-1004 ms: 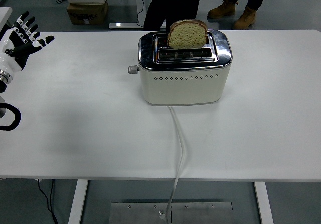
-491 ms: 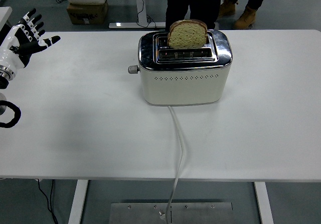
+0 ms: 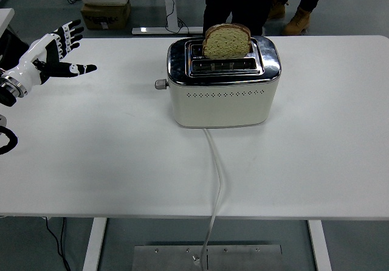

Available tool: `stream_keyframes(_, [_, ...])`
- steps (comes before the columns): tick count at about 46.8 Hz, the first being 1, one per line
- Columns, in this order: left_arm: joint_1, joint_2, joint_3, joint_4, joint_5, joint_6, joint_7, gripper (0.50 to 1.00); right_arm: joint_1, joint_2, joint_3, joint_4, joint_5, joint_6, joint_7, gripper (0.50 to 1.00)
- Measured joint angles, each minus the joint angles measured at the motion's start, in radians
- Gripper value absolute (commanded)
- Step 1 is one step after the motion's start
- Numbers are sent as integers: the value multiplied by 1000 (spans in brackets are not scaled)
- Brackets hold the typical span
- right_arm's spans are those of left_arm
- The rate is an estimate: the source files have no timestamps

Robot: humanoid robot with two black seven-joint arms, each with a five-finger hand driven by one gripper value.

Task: Press down toaster

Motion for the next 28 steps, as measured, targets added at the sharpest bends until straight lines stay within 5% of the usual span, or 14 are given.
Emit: stream_keyframes(28, [33,34,32,-145,420,10,-5,1000,0,0,0,0,0,0,0,998])
